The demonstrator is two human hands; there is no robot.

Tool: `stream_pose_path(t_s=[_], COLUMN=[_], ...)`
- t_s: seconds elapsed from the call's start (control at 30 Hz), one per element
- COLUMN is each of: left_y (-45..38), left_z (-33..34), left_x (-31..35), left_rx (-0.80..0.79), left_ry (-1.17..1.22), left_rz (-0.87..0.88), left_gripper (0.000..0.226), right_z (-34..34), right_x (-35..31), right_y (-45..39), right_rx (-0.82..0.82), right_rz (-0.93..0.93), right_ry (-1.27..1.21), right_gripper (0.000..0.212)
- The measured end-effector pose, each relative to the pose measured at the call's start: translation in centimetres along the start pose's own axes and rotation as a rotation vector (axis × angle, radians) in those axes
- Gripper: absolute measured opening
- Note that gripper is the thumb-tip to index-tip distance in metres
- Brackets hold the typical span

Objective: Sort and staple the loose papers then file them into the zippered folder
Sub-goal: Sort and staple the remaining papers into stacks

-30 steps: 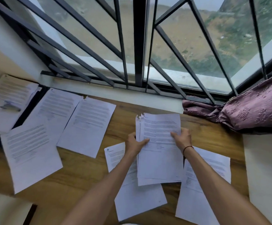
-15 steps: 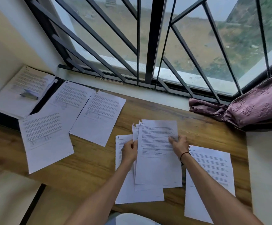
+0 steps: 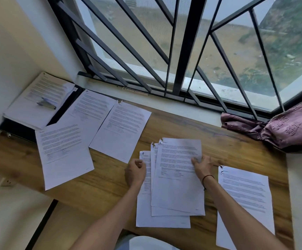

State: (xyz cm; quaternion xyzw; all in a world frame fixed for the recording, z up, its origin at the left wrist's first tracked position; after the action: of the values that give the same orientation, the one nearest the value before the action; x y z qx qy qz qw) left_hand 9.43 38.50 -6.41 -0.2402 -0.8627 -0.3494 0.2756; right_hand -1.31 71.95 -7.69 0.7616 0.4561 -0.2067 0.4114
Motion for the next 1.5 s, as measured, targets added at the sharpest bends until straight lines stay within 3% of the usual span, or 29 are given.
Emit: stream_pose_path(t_s=[0.1,0.37,0.83,1.5], left_y=[-0.5,-1.6,-4.3,-13.8], left_z=[-1.2,0.0,-2.0,-10.5], left_x=[-0.1,0.0,2.5,1.2], left_rx=[0.045,-0.048,-0.091,-0.162], left_ry=[-0.049,-0.049,0.151,0.077], left_rz=[0.004,-0.049,0.053,0.089], left_gripper=[0.016,0.016,0.013,0.020], right_z=[0.6,0.8,1.6,12.5], right_x=[0.0,-2.1,-6.2,-15.9], right_y=[1.2,3.7,2.8,2.4], right_rx=[-0.003,-0.005,0.035,0.030], right_rz=[-0.006,0.005,-0.041,-0.111], right_ry=[0.040,0.038,-0.112,-0.279], right_gripper=[0.023,0.029,0.020,0.022])
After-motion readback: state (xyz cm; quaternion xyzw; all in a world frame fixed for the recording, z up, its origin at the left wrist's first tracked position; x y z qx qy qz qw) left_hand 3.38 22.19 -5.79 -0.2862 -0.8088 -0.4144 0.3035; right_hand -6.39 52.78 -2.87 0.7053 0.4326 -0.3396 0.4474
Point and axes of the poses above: each hand's wrist, its own y-axis away from the middle knuckle, its own z-axis out of the palm, x = y × z, the point moved 9 cm from there along -y, towards the middle knuckle, and after that the axes turned 2 degrees about -z, right-handed, at the moved point
